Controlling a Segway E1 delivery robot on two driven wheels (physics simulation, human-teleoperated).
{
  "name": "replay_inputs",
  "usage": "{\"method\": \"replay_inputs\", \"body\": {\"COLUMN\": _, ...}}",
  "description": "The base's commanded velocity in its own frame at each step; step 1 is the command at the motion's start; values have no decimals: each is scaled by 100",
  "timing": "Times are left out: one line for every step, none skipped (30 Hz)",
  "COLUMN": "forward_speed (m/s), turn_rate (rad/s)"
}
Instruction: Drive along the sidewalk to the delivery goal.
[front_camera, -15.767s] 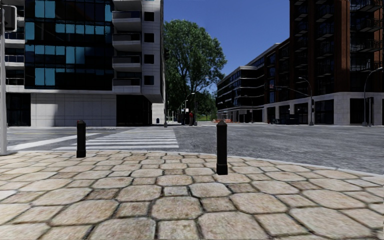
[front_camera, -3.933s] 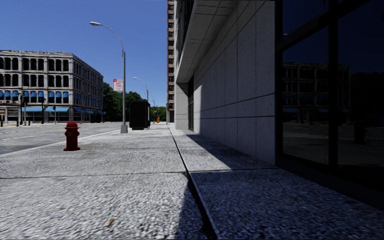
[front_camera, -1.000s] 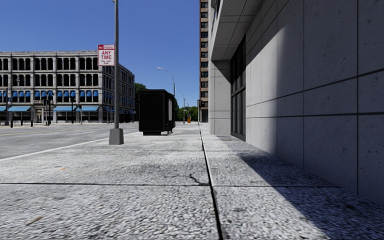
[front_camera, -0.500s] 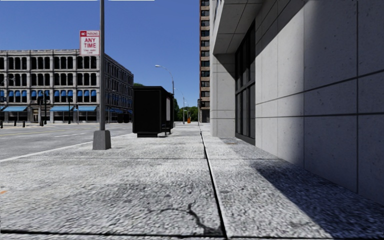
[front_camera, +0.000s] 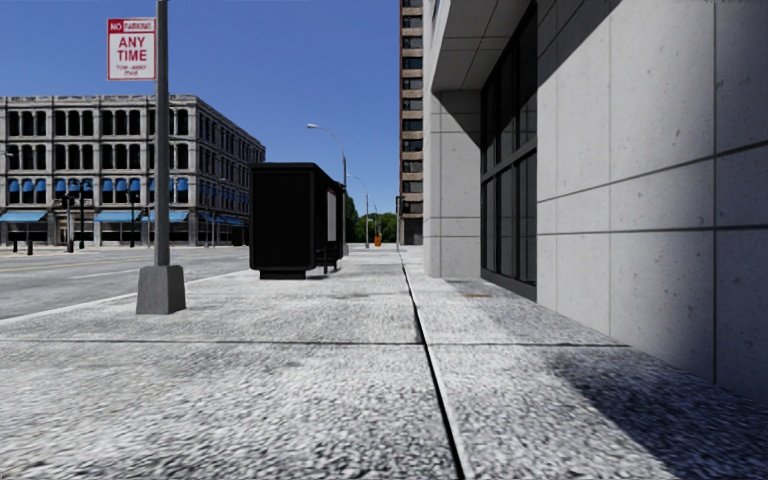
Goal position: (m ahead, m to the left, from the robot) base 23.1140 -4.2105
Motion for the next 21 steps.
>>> {"method": "replay_inputs", "body": {"forward_speed": 200, "turn_rate": 0}}
{"method": "replay_inputs", "body": {"forward_speed": 200, "turn_rate": 0}}
{"method": "replay_inputs", "body": {"forward_speed": 200, "turn_rate": 0}}
{"method": "replay_inputs", "body": {"forward_speed": 200, "turn_rate": 0}}
{"method": "replay_inputs", "body": {"forward_speed": 200, "turn_rate": 0}}
{"method": "replay_inputs", "body": {"forward_speed": 200, "turn_rate": 0}}
{"method": "replay_inputs", "body": {"forward_speed": 200, "turn_rate": 0}}
{"method": "replay_inputs", "body": {"forward_speed": 200, "turn_rate": 0}}
{"method": "replay_inputs", "body": {"forward_speed": 200, "turn_rate": 0}}
{"method": "replay_inputs", "body": {"forward_speed": 200, "turn_rate": 0}}
{"method": "replay_inputs", "body": {"forward_speed": 200, "turn_rate": 0}}
{"method": "replay_inputs", "body": {"forward_speed": 200, "turn_rate": 0}}
{"method": "replay_inputs", "body": {"forward_speed": 200, "turn_rate": 0}}
{"method": "replay_inputs", "body": {"forward_speed": 200, "turn_rate": 0}}
{"method": "replay_inputs", "body": {"forward_speed": 200, "turn_rate": 0}}
{"method": "replay_inputs", "body": {"forward_speed": 200, "turn_rate": 0}}
{"method": "replay_inputs", "body": {"forward_speed": 200, "turn_rate": 0}}
{"method": "replay_inputs", "body": {"forward_speed": 200, "turn_rate": 0}}
{"method": "replay_inputs", "body": {"forward_speed": 200, "turn_rate": 0}}
{"method": "replay_inputs", "body": {"forward_speed": 200, "turn_rate": 0}}
{"method": "replay_inputs", "body": {"forward_speed": 200, "turn_rate": 0}}
